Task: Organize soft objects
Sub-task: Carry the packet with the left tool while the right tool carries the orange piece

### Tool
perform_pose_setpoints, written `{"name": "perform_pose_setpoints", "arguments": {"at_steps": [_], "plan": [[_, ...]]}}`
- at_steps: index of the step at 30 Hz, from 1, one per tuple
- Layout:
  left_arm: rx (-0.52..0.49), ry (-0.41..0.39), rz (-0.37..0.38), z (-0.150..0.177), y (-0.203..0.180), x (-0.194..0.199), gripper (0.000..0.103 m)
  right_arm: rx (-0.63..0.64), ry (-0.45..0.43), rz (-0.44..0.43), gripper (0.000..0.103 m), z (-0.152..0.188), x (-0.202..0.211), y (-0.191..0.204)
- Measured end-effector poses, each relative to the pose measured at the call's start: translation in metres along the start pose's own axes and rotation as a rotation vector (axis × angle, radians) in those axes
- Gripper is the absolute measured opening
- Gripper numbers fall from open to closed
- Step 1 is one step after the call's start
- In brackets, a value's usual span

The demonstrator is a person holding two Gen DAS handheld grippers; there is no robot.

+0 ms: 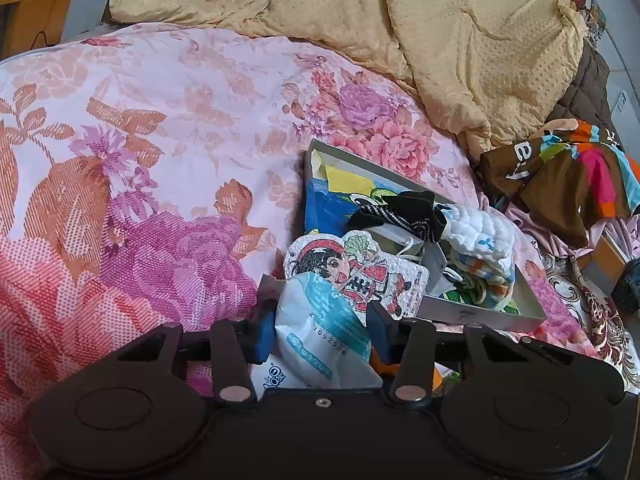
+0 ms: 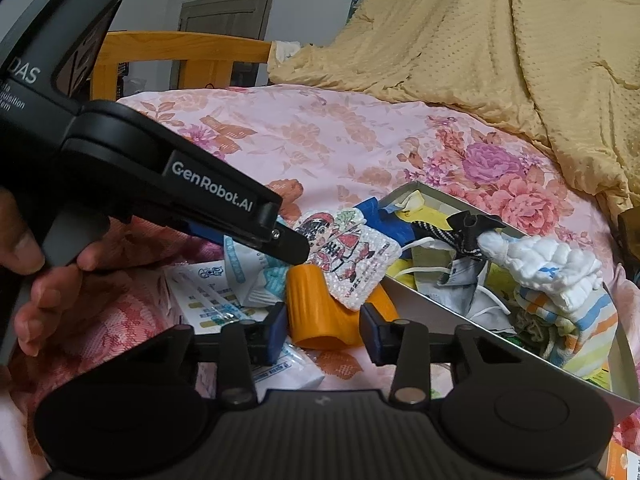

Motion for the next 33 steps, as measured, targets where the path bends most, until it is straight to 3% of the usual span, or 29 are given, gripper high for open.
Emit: {"name": "perform_pose_setpoints", "arguments": {"at_steps": [11,20,33], "plan": [[-0.020,-0.022,0.012,0.002,-0.002,0.006,0.033,-0.003,0.015,-0.027,0.019,0.001,0.002,0.003],[-0.065,-0.031,-0.020,-0.003,-0.013,0.029,0.028,-0.005,-0.007,-0.051,0.017,-0.007,0.029,0.005],[-0.117,-0.067,-0.042,-0.020,-0.052,0.089,0.027,-0.071,-0.130,-0.037,0.017,-0.026,0.106,-0.013]]}}
Point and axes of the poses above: each gripper's, at about its wrist camera, not at the fingertips, and x roughly against the way its jaws point, y to its left, z to its underside, the point moved 3 cm from there along -x, roughly the way its jaws point, and after that the axes turned 11 degrees about -x, right-handed, at the moved point
